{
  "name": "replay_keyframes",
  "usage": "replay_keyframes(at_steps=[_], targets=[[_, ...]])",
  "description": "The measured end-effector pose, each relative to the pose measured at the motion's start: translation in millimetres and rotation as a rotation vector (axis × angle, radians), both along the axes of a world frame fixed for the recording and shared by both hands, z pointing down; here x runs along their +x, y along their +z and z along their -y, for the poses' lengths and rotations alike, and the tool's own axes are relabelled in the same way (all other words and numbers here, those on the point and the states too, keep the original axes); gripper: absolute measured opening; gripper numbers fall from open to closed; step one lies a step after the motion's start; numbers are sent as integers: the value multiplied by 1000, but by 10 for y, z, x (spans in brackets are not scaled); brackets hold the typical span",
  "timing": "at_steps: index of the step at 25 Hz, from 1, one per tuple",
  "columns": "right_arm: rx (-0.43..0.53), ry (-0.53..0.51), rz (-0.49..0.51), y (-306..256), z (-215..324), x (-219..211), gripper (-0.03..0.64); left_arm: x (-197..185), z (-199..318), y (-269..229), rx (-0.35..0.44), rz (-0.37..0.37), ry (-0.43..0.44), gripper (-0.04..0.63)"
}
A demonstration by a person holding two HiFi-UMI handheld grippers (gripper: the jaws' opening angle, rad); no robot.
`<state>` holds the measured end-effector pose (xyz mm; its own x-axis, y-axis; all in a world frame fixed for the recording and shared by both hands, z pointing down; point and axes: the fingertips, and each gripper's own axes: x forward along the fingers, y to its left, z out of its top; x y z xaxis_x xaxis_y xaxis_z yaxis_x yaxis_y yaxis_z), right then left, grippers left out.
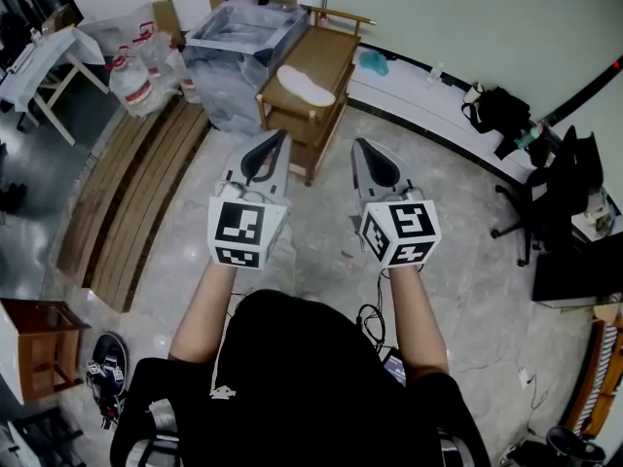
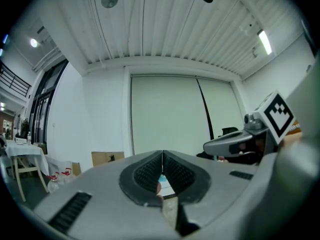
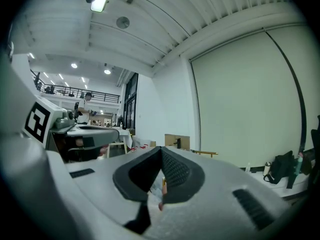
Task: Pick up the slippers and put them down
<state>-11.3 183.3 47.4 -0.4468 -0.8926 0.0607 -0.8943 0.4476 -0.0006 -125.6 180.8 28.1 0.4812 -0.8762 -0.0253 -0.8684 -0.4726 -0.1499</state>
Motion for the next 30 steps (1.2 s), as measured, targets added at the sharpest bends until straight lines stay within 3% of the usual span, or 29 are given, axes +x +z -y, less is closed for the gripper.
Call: replay_keyframes(at_steps=[20,30], targets=[[-2,-8,-31,58,1336,14,-2,94,1351,100,-27,-12,22,6],[-23,0,-38,-10,2251,-165,-2,-114,2275,9,-29,-25,18,6]])
